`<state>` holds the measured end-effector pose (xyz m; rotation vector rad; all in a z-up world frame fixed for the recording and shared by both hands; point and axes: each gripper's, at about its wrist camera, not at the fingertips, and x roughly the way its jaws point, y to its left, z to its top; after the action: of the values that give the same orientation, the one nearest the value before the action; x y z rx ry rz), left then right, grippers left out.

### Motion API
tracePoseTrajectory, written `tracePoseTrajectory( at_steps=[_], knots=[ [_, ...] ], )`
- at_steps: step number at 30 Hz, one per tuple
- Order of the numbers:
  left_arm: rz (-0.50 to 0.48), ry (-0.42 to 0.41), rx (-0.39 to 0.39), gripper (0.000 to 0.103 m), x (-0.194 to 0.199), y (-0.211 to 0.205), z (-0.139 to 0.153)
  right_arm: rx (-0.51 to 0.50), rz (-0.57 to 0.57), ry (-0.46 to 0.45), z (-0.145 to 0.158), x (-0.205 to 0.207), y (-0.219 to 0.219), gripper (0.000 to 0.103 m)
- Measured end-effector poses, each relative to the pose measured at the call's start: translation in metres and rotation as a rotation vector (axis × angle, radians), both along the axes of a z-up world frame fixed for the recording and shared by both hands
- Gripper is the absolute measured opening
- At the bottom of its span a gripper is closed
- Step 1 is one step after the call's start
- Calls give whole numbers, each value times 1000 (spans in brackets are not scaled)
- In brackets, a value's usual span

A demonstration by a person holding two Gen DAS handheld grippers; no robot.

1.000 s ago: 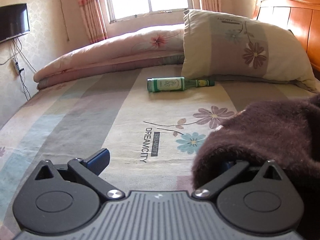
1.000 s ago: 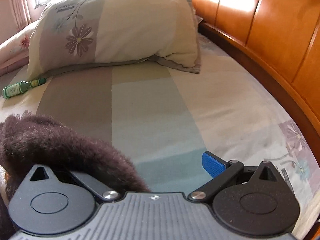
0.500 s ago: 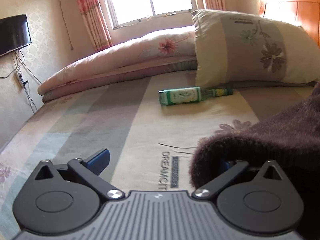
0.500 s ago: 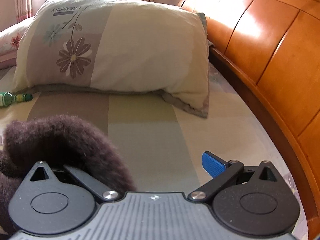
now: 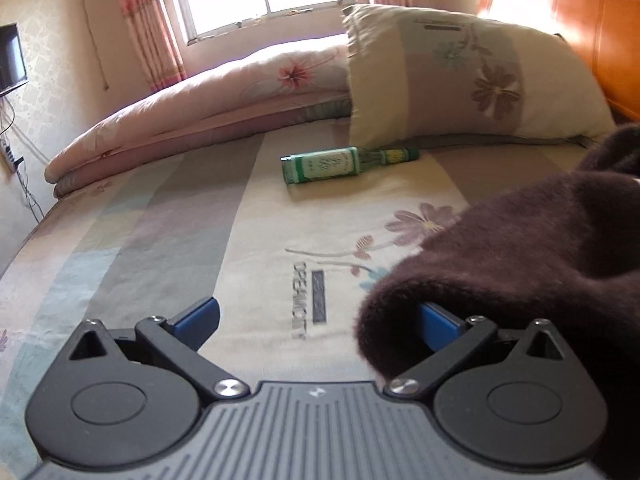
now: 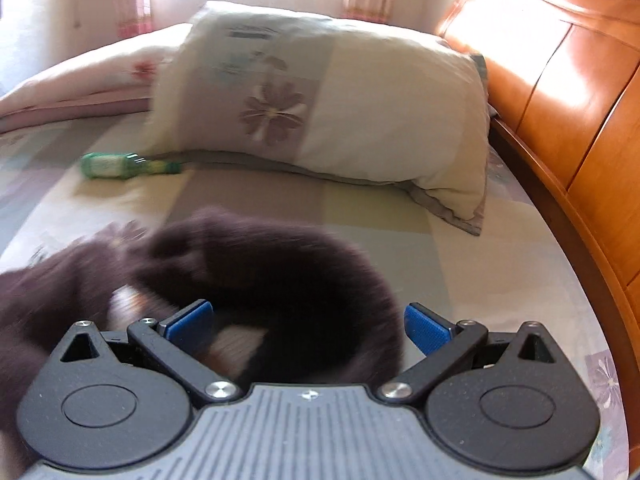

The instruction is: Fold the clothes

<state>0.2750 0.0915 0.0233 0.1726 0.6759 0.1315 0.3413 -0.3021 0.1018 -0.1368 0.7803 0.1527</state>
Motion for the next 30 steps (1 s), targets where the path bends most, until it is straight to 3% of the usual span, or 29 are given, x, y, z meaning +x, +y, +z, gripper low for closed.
tracePoseTrajectory(
  at_steps=[5,10,13,18,22,25,28,30],
  knots=[
    [-66,9,-46,102,-43,-16,0,99,45,7,-5,-82,-2,103],
    [-140,34,-89,102,-72,-34,-13,227,40,71,-29,-147,6,103],
    [-179,47,-47,102,-81,-45,-28,306,22,134,-46,-171,8,103],
    [-236,94,-9,102,-74,-57,-58,329,-6,200,-66,-196,17,103],
    [-300,124,17,102,-71,-69,-70,359,-7,205,-64,-207,17,103],
    [-329,119,93,102,-70,-79,-78,359,-19,212,-64,-210,17,103],
    [-284,114,185,103,-63,-78,-93,354,-48,234,-69,-208,16,103],
    [-230,91,187,103,-58,-66,-97,354,-58,246,-72,-207,16,103]
  ],
)
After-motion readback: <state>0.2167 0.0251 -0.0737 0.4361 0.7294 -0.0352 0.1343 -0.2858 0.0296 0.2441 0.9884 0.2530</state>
